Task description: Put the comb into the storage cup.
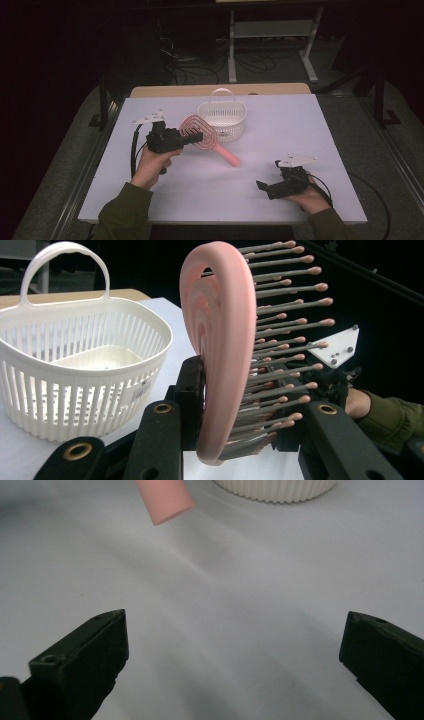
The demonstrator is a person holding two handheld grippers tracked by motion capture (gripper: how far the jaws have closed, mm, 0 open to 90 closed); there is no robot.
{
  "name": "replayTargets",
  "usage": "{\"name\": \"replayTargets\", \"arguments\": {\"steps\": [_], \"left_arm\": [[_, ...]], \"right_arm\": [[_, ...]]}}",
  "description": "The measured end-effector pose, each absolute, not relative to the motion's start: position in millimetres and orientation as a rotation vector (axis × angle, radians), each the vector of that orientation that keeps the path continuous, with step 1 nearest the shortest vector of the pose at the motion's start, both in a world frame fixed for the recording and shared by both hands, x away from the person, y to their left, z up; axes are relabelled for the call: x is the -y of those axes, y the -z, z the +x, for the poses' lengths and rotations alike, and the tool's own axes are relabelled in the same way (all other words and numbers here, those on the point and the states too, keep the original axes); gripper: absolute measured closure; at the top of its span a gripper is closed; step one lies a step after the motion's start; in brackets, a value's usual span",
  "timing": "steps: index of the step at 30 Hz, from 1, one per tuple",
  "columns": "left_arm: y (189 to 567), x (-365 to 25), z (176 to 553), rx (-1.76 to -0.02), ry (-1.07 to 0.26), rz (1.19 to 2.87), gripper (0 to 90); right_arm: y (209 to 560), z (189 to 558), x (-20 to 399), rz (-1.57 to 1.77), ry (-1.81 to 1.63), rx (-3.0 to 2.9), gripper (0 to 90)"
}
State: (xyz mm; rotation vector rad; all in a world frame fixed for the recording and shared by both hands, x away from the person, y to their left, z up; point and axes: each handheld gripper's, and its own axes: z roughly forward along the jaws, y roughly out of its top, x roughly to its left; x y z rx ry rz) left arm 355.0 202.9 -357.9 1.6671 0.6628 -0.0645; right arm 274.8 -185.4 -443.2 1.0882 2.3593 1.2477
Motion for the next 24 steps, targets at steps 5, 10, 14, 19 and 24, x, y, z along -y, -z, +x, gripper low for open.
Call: {"name": "replayTargets", "arguments": {"steps": [5, 10, 14, 19, 24], "left_arm": [[355, -204, 355, -0.665, 0.061, 1.662, 65.0], [351, -204, 356, -0.660, 0.064, 1.648, 65.0], [347, -202, 357, -0.651, 0.060, 1.643, 64.9], [342, -199, 360, -0.645, 0.057, 1.639, 64.9], [336, -199, 365, -0.638, 0.042, 1.637, 64.9]], "right_arm": [[443, 275, 185, 1.082, -1.249, -2.357, 0.0], [443, 275, 185, 1.080, -1.243, -2.354, 0.0], [443, 275, 184, 1.079, -1.238, -2.355, 0.0], [443, 275, 184, 1.080, -1.234, -2.354, 0.0], [443, 275, 185, 1.081, -1.236, -2.346, 0.0]]}}
